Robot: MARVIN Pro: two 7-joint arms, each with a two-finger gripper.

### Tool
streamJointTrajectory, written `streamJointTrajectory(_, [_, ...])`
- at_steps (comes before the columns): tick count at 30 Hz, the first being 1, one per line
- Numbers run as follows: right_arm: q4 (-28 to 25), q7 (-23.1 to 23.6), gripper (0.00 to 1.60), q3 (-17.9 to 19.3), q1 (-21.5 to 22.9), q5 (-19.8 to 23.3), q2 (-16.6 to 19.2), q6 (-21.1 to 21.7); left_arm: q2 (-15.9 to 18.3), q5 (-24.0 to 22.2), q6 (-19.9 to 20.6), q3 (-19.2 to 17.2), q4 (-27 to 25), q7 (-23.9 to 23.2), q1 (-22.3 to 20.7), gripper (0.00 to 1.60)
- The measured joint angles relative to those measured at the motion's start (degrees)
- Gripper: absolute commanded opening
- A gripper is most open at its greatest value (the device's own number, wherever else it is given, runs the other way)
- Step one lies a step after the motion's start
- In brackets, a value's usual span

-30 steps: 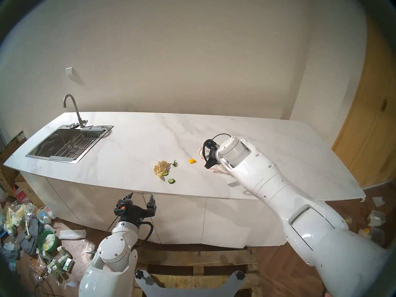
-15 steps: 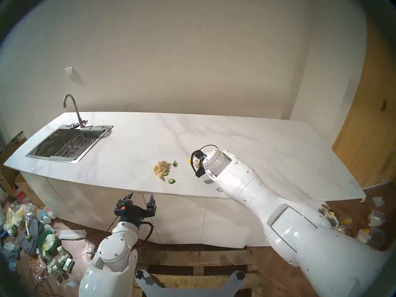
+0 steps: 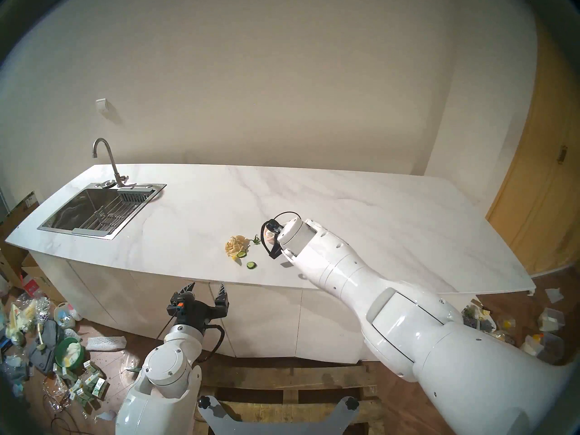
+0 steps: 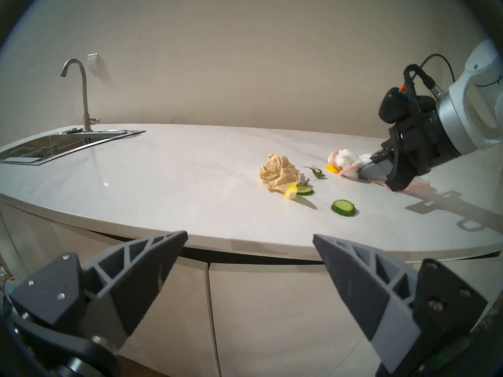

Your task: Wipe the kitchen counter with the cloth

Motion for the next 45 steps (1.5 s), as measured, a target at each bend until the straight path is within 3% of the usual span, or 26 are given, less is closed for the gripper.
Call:
streamJointTrajectory(13, [1.7,3.1,0.00,-4.4,0.3,-2.1,-1.7,-10.3,0.0,0.0,0.0,0.0,-0.1,0.0,0.0,1.60])
streamJointTrajectory(23, [4.5,-3.0,0.00,-2.5,1.0,-2.9,-0.9,-11.5,0.0,0.0,0.0,0.0,-0.1,0.0,0.0,1.60])
streamJointTrajectory(28, [2.8,-3.4,0.00,-2.1,1.1,-3.2,1.2,-11.6,0.0,0.0,0.0,0.0,-0.1,0.0,0.0,1.60])
streamJointTrajectory(37, [-4.9,1.1,0.00,-3.0,1.0,-4.5,7.3,-11.8,0.0,0.0,0.0,0.0,-0.1,0.0,0.0,1.60])
streamJointTrajectory(45, [-10.8,1.7,0.00,-2.1,0.2,-5.2,12.5,-11.7,0.0,0.0,0.0,0.0,0.0,0.0,0.0,1.60])
